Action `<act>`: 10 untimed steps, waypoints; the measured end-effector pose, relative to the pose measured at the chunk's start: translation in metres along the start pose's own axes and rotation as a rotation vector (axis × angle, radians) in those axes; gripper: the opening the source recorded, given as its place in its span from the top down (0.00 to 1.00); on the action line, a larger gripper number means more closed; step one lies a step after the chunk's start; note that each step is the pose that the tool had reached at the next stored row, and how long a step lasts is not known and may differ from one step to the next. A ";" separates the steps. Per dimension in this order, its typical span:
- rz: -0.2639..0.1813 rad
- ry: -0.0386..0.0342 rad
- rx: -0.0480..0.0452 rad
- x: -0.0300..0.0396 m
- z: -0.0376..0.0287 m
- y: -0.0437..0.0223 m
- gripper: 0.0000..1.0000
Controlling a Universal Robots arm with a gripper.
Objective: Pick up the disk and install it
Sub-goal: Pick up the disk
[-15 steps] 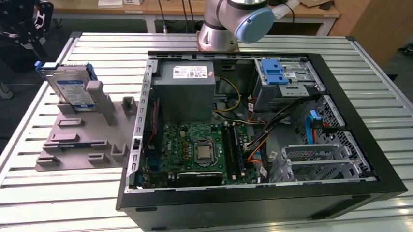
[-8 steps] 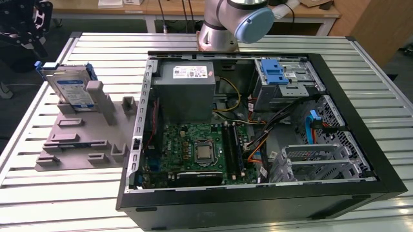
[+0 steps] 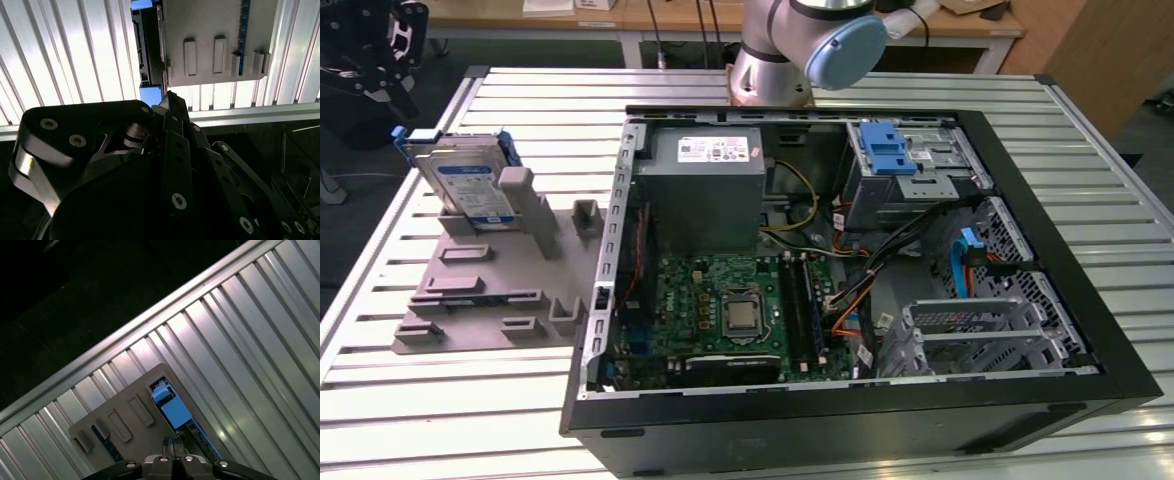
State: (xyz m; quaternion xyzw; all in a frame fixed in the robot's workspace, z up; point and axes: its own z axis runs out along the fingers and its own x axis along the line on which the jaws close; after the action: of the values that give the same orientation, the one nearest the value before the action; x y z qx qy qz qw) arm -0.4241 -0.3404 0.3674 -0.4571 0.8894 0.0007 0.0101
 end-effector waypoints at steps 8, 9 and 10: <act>0.000 0.0000 0.0000 0.0000 0.0000 0.0000 0.89; -0.002 0.0000 0.0000 0.0000 0.0000 0.0000 0.89; -0.004 0.0000 -0.0001 0.0000 0.0000 0.0000 0.89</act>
State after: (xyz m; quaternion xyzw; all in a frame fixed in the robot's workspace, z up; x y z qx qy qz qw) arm -0.4241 -0.3404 0.3674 -0.4590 0.8884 0.0008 0.0101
